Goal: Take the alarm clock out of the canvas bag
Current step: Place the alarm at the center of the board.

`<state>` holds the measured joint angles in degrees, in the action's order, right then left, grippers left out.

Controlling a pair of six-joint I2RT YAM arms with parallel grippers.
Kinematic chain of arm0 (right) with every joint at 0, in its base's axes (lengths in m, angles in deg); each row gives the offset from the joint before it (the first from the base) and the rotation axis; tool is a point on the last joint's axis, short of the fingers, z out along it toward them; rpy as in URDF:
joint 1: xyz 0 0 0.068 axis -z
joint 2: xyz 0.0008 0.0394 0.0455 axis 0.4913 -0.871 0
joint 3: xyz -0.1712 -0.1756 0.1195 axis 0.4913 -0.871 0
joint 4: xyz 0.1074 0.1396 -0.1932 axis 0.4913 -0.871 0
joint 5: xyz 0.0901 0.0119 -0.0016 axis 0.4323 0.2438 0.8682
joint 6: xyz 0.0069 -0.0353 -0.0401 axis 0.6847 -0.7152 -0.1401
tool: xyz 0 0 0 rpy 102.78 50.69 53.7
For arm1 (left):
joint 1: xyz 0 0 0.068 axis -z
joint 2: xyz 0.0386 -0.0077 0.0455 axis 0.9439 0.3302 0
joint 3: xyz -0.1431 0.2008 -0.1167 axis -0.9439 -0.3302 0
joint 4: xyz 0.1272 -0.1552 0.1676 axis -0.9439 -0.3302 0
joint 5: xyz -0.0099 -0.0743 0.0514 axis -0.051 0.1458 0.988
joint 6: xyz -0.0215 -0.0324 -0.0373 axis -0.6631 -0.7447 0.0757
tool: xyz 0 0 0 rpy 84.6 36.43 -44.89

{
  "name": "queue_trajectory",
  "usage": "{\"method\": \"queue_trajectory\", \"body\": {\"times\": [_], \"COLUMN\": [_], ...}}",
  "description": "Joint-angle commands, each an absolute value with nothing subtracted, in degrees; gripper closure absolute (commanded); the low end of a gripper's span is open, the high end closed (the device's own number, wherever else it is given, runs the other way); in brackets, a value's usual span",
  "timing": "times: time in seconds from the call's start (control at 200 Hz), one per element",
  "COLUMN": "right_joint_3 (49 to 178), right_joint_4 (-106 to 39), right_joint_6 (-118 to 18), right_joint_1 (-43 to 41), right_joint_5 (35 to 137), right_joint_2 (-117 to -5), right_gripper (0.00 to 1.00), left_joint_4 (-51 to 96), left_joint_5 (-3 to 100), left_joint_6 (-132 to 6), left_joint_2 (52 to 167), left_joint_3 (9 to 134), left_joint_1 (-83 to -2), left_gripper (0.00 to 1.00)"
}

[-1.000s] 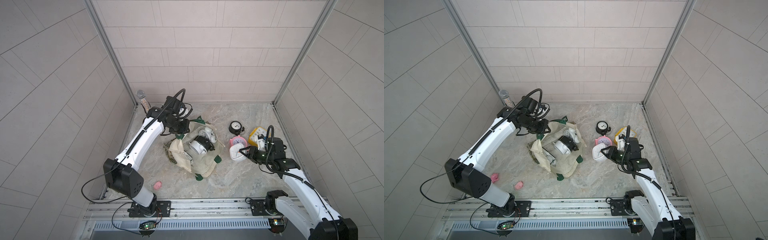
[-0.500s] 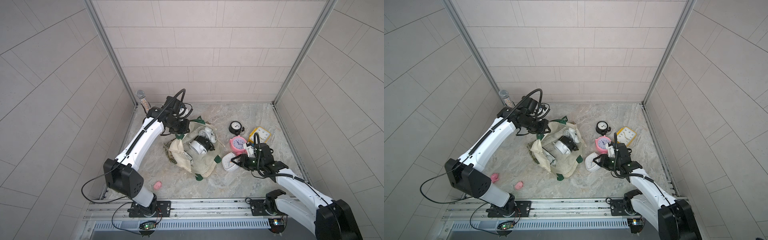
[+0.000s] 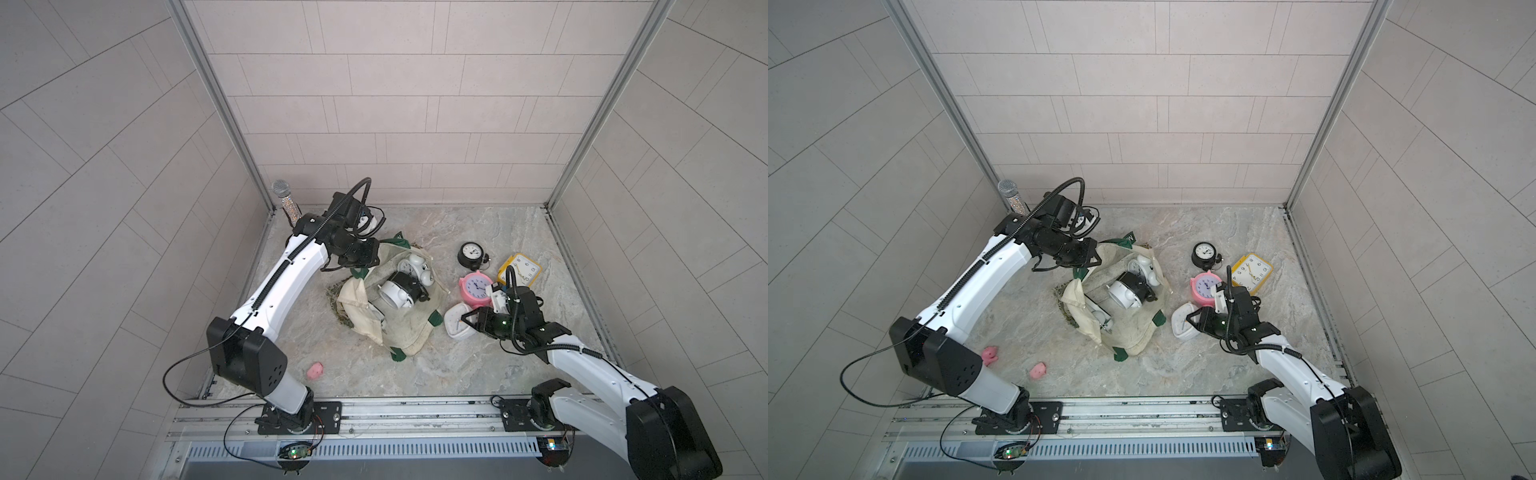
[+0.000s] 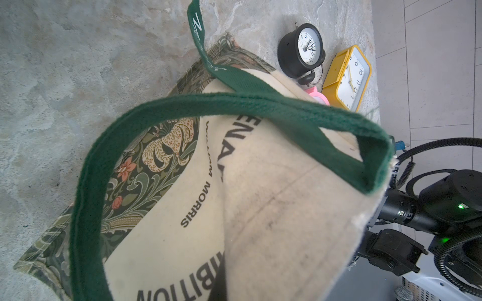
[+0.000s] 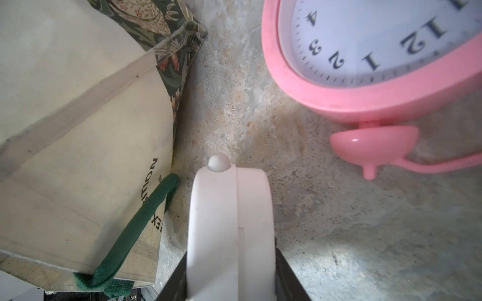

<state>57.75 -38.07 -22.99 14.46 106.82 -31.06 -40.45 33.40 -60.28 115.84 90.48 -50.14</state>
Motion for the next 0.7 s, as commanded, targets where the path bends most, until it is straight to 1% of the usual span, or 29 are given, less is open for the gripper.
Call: {"method": "queue_trajectory", "body": {"times": [0.0, 0.305, 0.575, 0.696], "right_joint_3": [56.65, 56.09, 55.79, 55.58], "right_joint_4": [-38.27, -38.15, -38.07, -38.1], "right_joint_6": [-24.27, -25.57, -26.21, -26.55], "right_joint_1": [14.95, 16.33, 17.43, 17.81], "right_joint_5": [103.23, 102.65, 102.79, 102.63], "right_joint_2": [-31.48, -32.55, -34.03, -34.17], "right_gripper": [0.61, 0.46, 0.4, 0.39], "left_joint_4": [-39.44, -39.59, -39.69, -39.66], "left_joint_5": [32.5, 32.51, 32.55, 32.48], "left_joint_6": [-59.63, -59.6, -59.49, -59.4], "left_joint_2": [116.14, 116.14, 116.15, 115.98], "left_joint_3": [90.57, 90.0, 90.04, 89.92], "left_joint_1": [-50.41, -50.42, -50.42, -50.42], "left_gripper": [1.0, 1.0, 1.0, 1.0]}}
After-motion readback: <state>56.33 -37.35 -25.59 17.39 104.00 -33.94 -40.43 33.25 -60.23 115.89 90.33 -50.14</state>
